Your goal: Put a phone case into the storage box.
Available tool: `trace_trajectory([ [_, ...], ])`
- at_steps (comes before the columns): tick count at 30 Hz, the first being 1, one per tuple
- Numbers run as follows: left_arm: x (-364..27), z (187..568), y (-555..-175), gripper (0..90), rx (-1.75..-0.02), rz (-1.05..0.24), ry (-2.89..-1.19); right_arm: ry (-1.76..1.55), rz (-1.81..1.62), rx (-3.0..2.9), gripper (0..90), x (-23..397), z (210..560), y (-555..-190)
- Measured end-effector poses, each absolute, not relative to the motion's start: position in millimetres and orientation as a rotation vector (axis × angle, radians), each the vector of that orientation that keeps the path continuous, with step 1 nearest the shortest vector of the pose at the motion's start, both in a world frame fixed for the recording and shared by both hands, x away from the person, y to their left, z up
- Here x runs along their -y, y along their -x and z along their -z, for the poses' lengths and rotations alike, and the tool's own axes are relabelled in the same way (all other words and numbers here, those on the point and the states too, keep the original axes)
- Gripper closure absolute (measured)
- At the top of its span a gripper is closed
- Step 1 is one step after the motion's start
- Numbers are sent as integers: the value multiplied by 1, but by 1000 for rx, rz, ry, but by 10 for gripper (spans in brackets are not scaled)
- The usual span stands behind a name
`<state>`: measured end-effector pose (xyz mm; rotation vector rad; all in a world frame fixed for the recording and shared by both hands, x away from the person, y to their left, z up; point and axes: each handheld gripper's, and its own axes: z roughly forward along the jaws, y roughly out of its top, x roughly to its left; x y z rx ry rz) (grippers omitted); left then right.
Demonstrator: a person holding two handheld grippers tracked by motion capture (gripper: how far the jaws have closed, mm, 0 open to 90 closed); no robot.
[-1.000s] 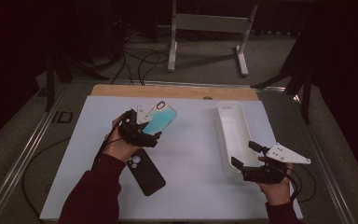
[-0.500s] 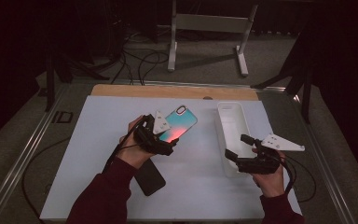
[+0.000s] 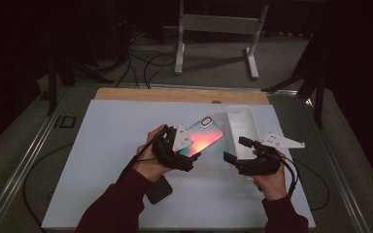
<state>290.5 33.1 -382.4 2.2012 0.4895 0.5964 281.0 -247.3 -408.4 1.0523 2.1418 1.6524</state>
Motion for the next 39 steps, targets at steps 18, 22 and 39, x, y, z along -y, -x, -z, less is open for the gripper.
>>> trace_trajectory([
  [18,-15,385,-272,170,-369,-586,-2174,-1115,-1798,-2170,359,235,404,-287],
  [22,-13,387,-271,170,-355,-584,-2167,-1109,-1808,-2222,478,230,403,-286],
  [39,-2,404,-272,168,-348,-654,-2195,-1088,-1805,-2295,808,219,403,-281],
])
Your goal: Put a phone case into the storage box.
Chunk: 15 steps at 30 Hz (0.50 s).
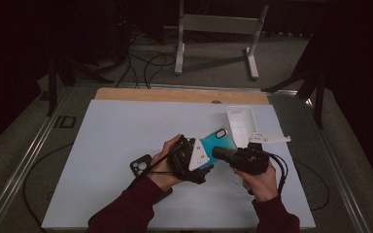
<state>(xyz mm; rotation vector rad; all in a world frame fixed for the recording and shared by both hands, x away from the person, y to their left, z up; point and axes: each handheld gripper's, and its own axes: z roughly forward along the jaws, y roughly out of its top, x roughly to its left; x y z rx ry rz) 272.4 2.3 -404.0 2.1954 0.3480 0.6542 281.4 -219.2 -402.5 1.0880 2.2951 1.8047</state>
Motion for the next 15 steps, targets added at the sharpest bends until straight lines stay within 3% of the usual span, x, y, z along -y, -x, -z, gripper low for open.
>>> trace_trajectory([
  [15,-10,404,-276,135,-363,-580,-2185,-1075,-1739,-2261,821,222,400,-279],
])
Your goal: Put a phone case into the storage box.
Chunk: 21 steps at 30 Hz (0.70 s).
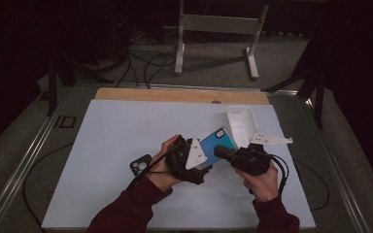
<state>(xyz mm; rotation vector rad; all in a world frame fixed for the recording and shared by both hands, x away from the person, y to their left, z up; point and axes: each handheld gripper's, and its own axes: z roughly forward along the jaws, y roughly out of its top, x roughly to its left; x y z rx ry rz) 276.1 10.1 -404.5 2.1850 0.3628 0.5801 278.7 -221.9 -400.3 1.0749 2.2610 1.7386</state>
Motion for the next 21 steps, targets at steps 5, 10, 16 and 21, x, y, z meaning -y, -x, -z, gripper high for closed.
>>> trace_trajectory([
  [5,-20,402,-284,88,-361,-471,-2192,-1042,-1736,-2277,821,226,398,-278],
  [10,-25,402,-290,87,-359,-404,-2185,-1014,-1745,-2286,820,229,396,-276],
  [16,-29,403,-294,81,-331,-318,-2193,-933,-1783,-2317,820,233,392,-272],
  [21,-28,406,-297,126,-326,-211,-2176,-880,-1820,-2329,821,234,390,-270],
])
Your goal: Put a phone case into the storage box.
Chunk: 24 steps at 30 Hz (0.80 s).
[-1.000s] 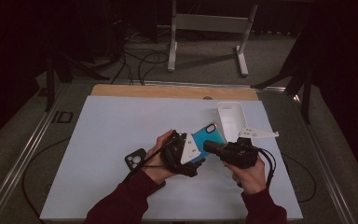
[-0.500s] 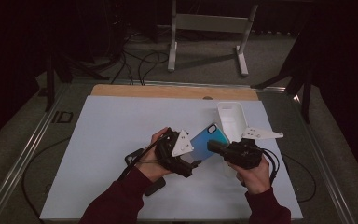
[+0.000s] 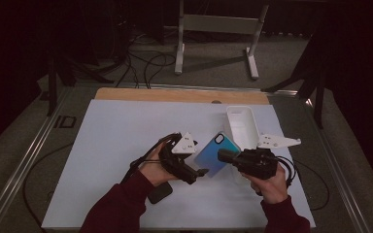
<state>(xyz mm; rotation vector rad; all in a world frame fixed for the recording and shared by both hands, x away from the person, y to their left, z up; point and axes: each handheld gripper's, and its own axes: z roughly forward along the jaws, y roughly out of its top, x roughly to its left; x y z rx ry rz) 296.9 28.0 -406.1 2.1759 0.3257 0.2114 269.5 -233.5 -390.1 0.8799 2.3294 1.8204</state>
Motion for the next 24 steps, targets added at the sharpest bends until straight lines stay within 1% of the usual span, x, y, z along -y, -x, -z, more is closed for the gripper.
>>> trace_trajectory([
  [1,-28,407,-297,155,-324,-201,-2175,-870,-1840,-2333,821,233,390,-269],
  [2,-28,407,-298,161,-315,-187,-2175,-861,-1849,-2337,822,233,389,-269],
  [8,-29,407,-296,311,-253,-103,-2146,-787,-1893,-2366,822,230,387,-267],
  [10,-30,407,-295,371,-235,-79,-2131,-769,-1912,-2373,823,230,387,-267],
  [13,-32,407,-295,489,-227,-34,-2100,-761,-1944,-2372,823,232,388,-267],
  [16,-35,409,-296,541,-220,19,-2091,-747,-1965,-2365,823,233,389,-268],
  [19,-37,411,-295,638,-196,51,-2094,-757,-1969,-2345,817,236,390,-268],
  [20,-37,411,-295,660,-194,56,-2091,-760,-1982,-2348,815,238,391,-270],
  [24,-38,414,-296,689,-182,90,-2079,-753,-1988,-2360,807,239,393,-270],
])
